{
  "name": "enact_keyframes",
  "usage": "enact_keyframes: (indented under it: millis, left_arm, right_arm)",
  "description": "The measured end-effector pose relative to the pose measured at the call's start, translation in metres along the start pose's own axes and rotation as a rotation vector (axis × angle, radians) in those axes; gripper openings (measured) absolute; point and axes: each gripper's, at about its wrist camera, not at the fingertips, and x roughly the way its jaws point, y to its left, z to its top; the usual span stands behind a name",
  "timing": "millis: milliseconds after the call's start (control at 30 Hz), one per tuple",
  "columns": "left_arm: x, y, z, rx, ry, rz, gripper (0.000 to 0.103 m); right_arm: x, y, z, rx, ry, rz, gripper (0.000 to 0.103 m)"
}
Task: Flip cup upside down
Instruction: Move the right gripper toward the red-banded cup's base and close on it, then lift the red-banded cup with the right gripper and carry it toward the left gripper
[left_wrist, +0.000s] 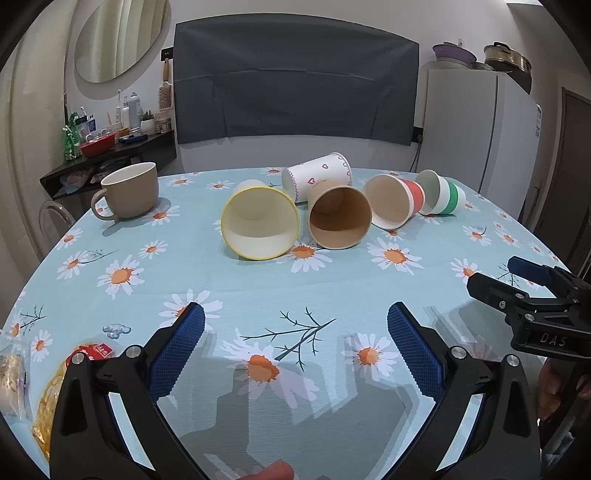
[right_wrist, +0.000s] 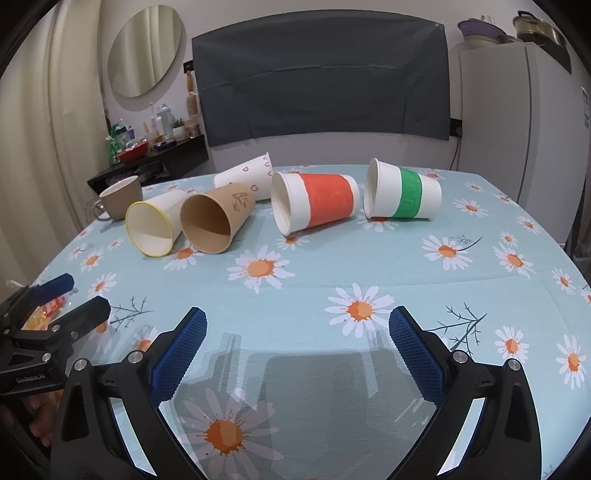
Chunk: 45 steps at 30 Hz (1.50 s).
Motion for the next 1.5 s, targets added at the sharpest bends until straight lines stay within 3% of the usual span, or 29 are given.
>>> enact_keyframes:
  millis: [300,533,567,633,767,867,933,1033,1500]
  left_arm:
    - [0.003,0.006,0.0,-0.033,0.014,0.008,0.097]
    - [0.007,0.014,0.0,-0.087,0.035,0.028,0.097]
    - [0.007,0.015,0.0,-0.089,0.038,0.027,0.097]
    - [0.008,0.015,0.0,-0.091,0.04,0.02,0.097]
    - [0.006,0.014,0.0,-0.088,0.031,0.007,0.097]
    - [0.005,0.014,0.0,-0.087,0.021,-0.01,0.097]
    - [0.006,0.014,0.001,-0.082,0.024,-0.026,0.097]
    - [0.008,0.014,0.001,-0.082,0.035,-0.034,0.097]
    - [0.011,0.012,0.001,-0.068,0.054,-0.06,0.097]
  right_arm:
    - [0.025,0.006,0.023,-0.069,0.103,-0.028,0.094]
    - [0.057,0.011,0.063,-0.121,0.112,-0.084,0.091]
    - [0.063,0.014,0.067,-0.133,0.112,-0.099,0.088]
    - [0.076,0.018,0.073,-0.16,0.121,-0.139,0.071]
    - [0.097,0.022,0.083,-0.158,0.124,-0.166,0.059]
    - [0.108,0.025,0.086,-0.192,0.103,-0.232,0.04]
    - [0.115,0.024,0.087,-0.194,0.12,-0.233,0.019]
    - [0.118,0.021,0.085,-0.201,0.125,-0.256,0.007]
    - [0.062,0.01,0.052,-0.197,0.115,-0.219,0.003]
